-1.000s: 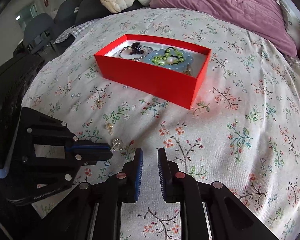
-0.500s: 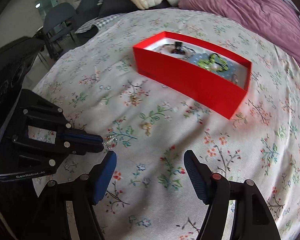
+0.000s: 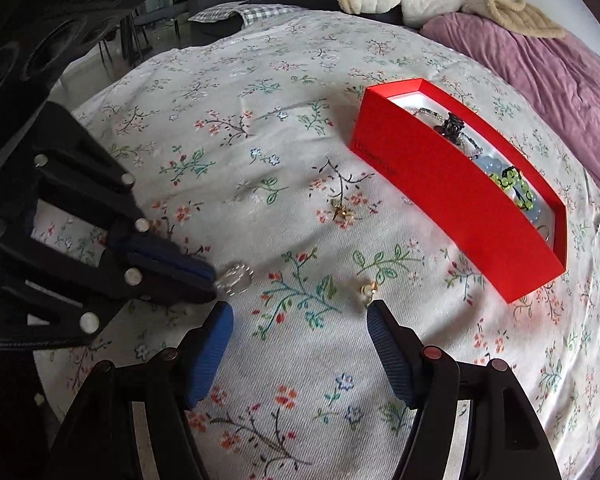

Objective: Organize jewelry

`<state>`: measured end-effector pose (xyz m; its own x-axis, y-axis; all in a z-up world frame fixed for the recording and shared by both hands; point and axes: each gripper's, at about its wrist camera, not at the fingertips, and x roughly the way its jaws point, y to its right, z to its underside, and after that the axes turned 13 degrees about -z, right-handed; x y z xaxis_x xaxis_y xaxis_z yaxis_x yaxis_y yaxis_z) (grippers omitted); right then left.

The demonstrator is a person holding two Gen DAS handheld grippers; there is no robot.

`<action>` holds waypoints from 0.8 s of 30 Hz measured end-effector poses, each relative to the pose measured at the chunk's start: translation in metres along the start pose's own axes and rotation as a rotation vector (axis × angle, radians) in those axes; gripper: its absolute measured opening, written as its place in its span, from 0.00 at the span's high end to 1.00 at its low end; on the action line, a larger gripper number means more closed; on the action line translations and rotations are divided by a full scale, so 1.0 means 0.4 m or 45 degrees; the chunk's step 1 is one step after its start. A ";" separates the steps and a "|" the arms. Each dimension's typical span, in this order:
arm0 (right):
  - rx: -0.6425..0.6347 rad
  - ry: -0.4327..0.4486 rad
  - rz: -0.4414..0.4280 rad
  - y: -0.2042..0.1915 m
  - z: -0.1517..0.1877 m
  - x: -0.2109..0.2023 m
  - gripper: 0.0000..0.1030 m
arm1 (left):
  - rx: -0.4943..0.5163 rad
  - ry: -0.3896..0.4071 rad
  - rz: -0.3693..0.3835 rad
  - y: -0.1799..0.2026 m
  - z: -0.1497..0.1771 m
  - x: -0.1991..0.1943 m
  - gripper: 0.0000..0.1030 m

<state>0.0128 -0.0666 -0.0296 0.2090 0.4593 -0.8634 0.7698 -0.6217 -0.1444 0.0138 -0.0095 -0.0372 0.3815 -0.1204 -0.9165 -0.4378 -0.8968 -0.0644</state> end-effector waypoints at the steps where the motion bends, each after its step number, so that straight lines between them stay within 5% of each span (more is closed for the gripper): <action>1: 0.009 0.002 0.007 0.004 -0.005 0.004 0.32 | 0.002 -0.005 0.006 -0.003 0.004 -0.001 0.97; 18: -0.078 -0.040 -0.054 -0.044 -0.033 0.024 0.32 | -0.066 -0.007 -0.054 -0.075 0.050 -0.028 0.97; 24: -0.090 -0.019 -0.137 -0.056 -0.039 0.023 0.57 | -0.118 -0.023 -0.060 -0.124 0.057 -0.036 0.97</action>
<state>0.0067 -0.0385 -0.0270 0.1144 0.5114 -0.8517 0.8278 -0.5231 -0.2028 0.0114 0.0465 -0.0298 0.3850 -0.0705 -0.9202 -0.3422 -0.9369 -0.0714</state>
